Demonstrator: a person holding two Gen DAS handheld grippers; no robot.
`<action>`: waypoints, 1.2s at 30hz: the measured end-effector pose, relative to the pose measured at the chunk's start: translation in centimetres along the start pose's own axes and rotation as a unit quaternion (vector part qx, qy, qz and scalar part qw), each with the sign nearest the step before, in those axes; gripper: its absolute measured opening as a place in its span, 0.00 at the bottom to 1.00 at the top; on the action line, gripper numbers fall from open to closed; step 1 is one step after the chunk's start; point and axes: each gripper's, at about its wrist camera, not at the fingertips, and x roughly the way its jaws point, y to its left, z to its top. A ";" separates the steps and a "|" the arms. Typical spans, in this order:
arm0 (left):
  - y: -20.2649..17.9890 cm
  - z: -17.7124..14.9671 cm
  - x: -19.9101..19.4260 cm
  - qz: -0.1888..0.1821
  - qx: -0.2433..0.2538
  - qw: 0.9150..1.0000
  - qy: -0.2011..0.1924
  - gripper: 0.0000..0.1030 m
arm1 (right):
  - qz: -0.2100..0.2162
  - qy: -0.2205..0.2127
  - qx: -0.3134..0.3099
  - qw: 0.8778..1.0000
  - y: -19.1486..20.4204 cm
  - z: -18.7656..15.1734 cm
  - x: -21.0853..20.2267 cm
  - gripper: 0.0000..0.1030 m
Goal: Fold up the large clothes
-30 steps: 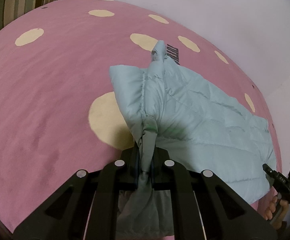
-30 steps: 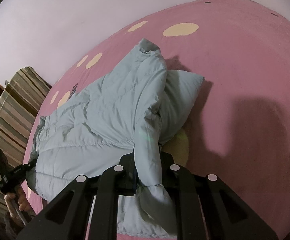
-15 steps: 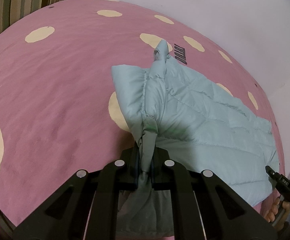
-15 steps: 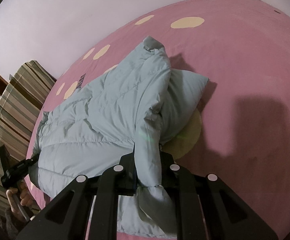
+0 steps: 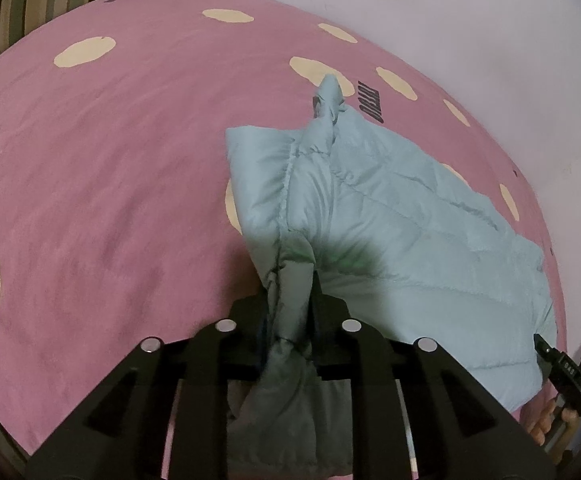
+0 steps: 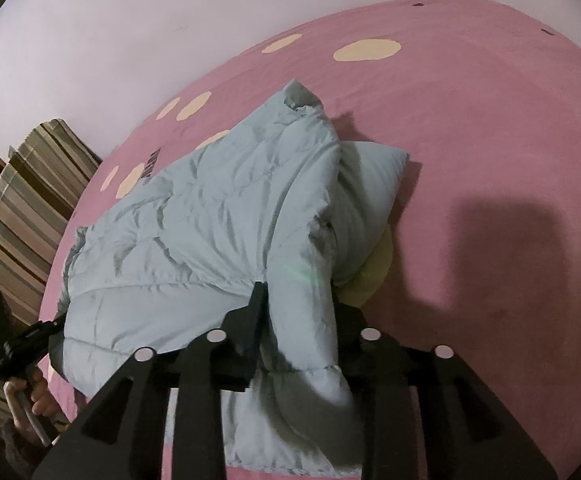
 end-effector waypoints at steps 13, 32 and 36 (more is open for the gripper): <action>0.7 -0.5 -2.1 0.014 0.005 1.000 -0.024 0.57 | -0.057 -0.086 -0.038 0.994 2.8 1.0 -5.6 0.32; 0.7 1.3 -0.7 0.006 0.010 1.000 -0.005 0.63 | -0.010 0.049 -0.169 0.984 17.3 -1.9 6.9 0.26; 0.7 2.0 0.6 0.001 0.016 1.000 0.016 0.63 | -0.023 0.054 -0.173 0.983 17.2 -2.4 7.8 0.26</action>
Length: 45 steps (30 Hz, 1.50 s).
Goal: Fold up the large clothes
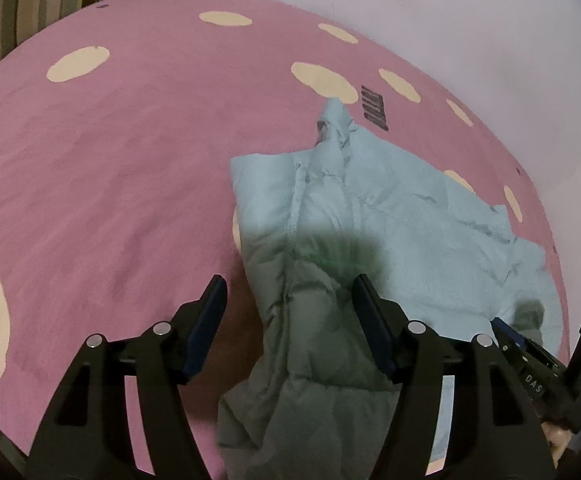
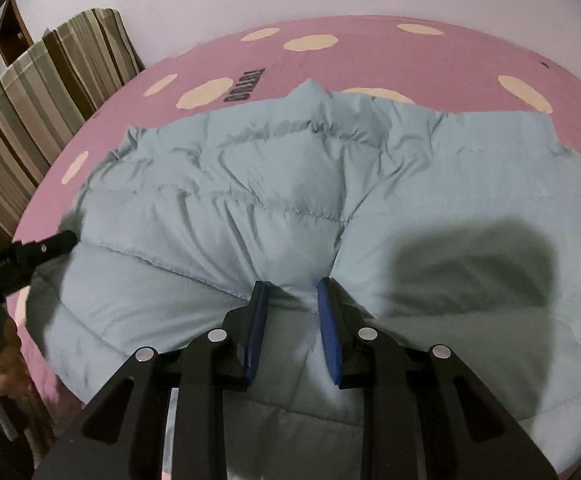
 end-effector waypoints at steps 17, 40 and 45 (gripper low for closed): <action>-0.3 1.2 2.6 -0.023 -0.006 0.999 0.047 0.63 | -0.014 -0.004 -0.008 1.000 0.5 -0.3 0.2 0.26; -4.3 1.5 -1.1 -0.050 0.040 0.998 0.014 0.15 | -0.025 -0.008 -0.011 1.000 1.1 -0.4 0.4 0.26; -6.7 1.8 -3.4 -0.051 0.053 0.997 -0.002 0.15 | -0.024 -0.008 -0.011 1.000 1.2 -0.5 0.4 0.26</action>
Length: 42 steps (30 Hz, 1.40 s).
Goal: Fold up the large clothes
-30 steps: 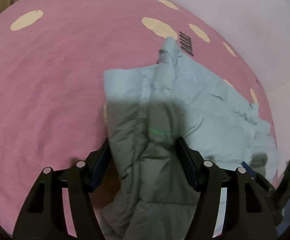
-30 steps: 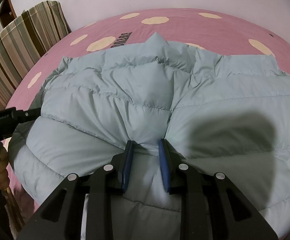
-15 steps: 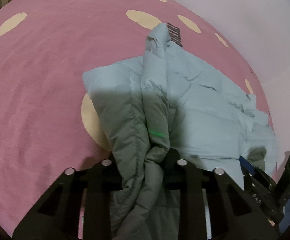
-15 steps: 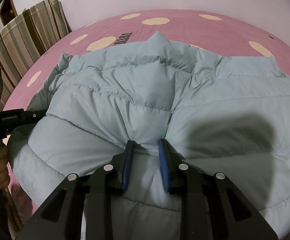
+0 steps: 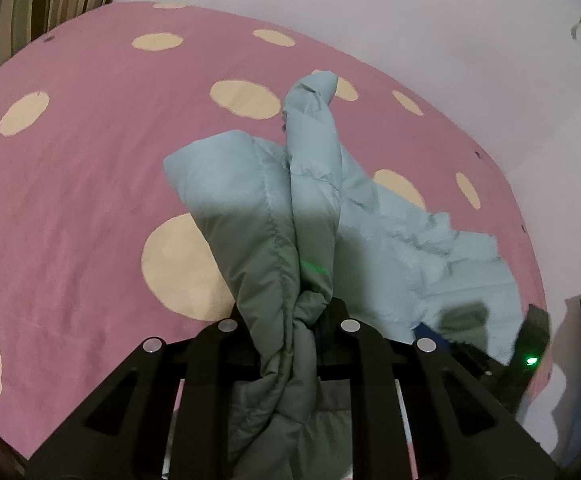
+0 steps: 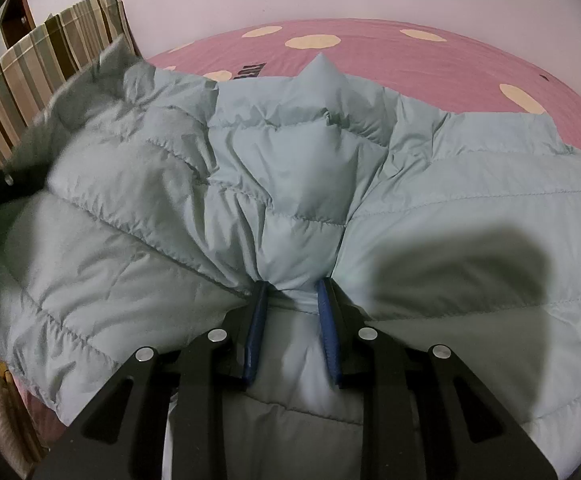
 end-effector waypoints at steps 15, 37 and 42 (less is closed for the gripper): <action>-9.4 0.5 -3.2 0.028 0.055 0.998 -0.034 0.15 | 0.002 -0.070 0.034 0.997 -4.7 0.3 -6.7 0.27; -27.9 -7.4 9.4 0.055 0.199 0.978 0.029 0.17 | -0.095 -0.072 0.147 0.982 -20.9 -6.3 -13.2 0.28; -29.6 -9.8 10.8 0.064 0.214 0.975 0.017 0.29 | -0.113 -0.062 0.165 0.978 -22.6 -7.1 -12.9 0.41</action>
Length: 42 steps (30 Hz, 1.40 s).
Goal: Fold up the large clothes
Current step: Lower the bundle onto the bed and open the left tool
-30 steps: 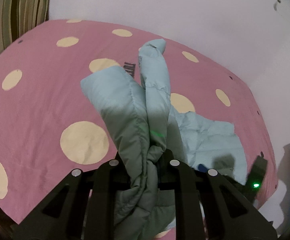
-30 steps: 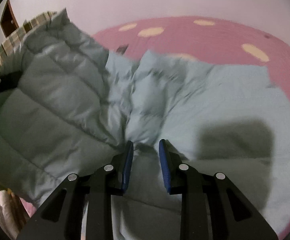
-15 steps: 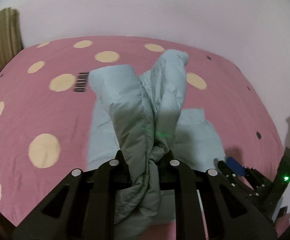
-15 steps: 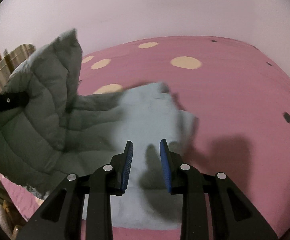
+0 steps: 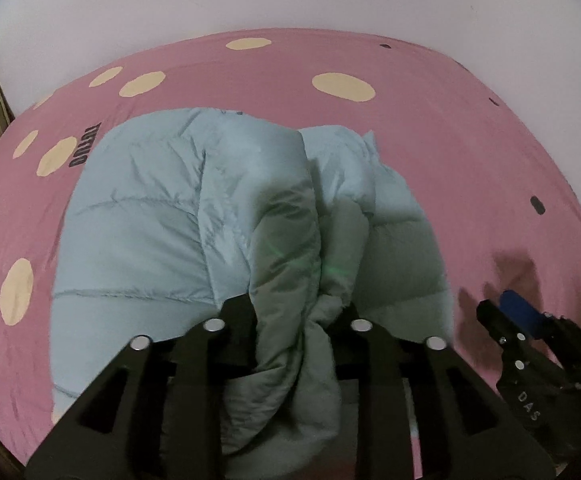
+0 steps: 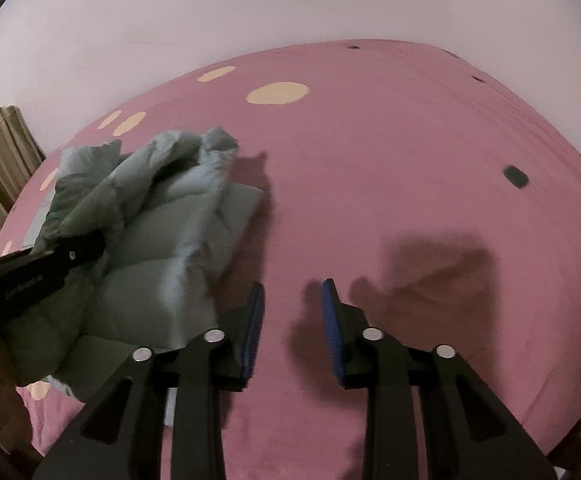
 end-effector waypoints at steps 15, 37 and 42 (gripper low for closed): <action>-3.7 -0.7 -1.9 -0.013 0.023 0.999 -0.022 0.60 | -0.018 -0.008 0.028 0.999 -2.6 -0.3 -0.4 0.43; -5.0 -1.6 -9.0 -0.079 0.047 0.994 -0.061 0.64 | -0.031 -0.029 0.022 0.999 -2.6 -0.7 -3.1 0.43; -3.8 -1.8 -10.3 -0.074 0.041 0.994 -0.070 0.64 | -0.030 -0.031 0.017 0.999 -2.1 -0.8 -3.5 0.43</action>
